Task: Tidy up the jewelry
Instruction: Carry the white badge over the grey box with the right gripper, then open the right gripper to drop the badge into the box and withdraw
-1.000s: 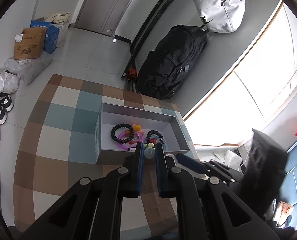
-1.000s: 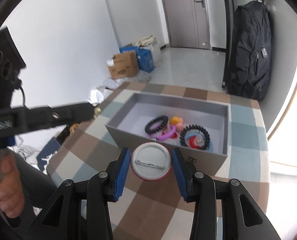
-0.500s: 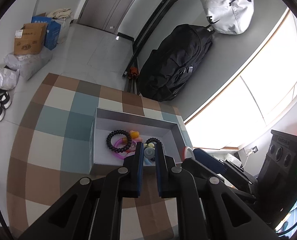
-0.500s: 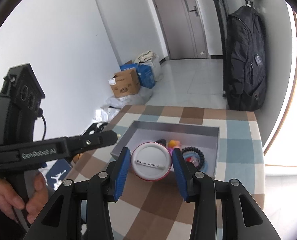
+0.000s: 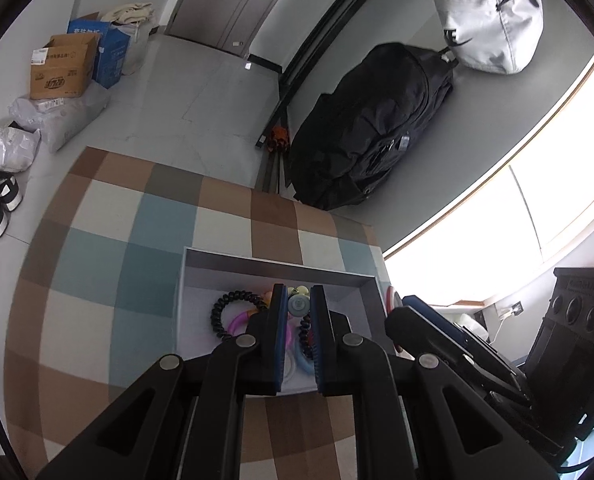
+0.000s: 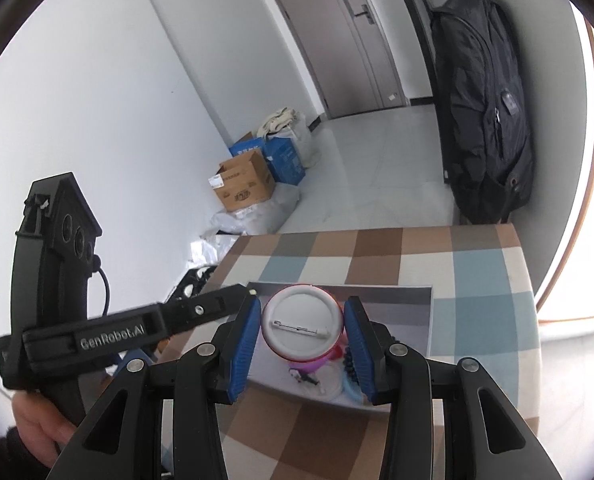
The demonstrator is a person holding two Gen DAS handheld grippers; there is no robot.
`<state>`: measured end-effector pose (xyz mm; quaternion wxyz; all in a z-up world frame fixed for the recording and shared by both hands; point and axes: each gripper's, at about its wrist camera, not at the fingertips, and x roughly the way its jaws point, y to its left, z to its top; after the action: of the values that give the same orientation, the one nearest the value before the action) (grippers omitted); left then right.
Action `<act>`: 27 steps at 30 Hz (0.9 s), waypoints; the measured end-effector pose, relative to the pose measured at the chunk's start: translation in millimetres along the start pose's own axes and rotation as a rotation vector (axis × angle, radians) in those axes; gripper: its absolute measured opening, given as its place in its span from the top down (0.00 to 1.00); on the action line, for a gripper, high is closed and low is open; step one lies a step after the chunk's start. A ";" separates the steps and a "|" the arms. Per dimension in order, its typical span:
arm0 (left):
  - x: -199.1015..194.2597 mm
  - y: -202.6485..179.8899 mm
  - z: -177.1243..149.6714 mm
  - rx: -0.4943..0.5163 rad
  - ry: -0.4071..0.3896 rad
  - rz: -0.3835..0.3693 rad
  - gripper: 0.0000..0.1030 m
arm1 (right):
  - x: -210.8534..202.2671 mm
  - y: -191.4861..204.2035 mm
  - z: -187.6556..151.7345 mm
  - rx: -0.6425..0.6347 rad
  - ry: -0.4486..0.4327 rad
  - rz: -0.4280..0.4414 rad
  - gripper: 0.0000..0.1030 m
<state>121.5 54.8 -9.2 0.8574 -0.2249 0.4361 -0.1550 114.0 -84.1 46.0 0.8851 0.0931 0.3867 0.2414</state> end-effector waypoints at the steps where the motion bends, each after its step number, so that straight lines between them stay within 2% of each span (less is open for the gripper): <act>1: 4.1 -0.2 0.2 -0.001 0.010 0.001 0.94 | 2.2 -2.5 0.5 0.008 0.004 -0.004 0.59; 7: 17.6 7.0 3.4 -0.037 0.050 0.001 0.94 | 10.2 -16.8 1.8 0.057 0.024 -0.013 0.59; 12: 23.0 3.7 2.4 -0.011 0.066 0.038 0.94 | 15.5 -23.0 -1.3 0.072 0.046 -0.020 0.59; 20: 31.1 6.1 3.4 -0.029 0.093 0.031 0.94 | 18.9 -31.2 -2.5 0.116 0.065 -0.014 0.59; 23: 34.0 8.1 5.9 -0.053 0.106 -0.003 0.93 | 17.6 -31.7 -2.4 0.123 0.064 -0.003 0.59; 24: 34.5 7.9 6.6 -0.056 0.109 -0.012 0.89 | 17.4 -32.2 -2.5 0.127 0.066 0.001 0.59; 27: 34.4 6.5 7.6 -0.062 0.115 -0.010 0.61 | 15.7 -33.9 -2.4 0.144 0.063 0.017 0.58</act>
<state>147.8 46.4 -32.0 0.8229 -0.2444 0.4879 -0.1585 133.5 -105.7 22.5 0.8614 0.1523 0.4301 0.2230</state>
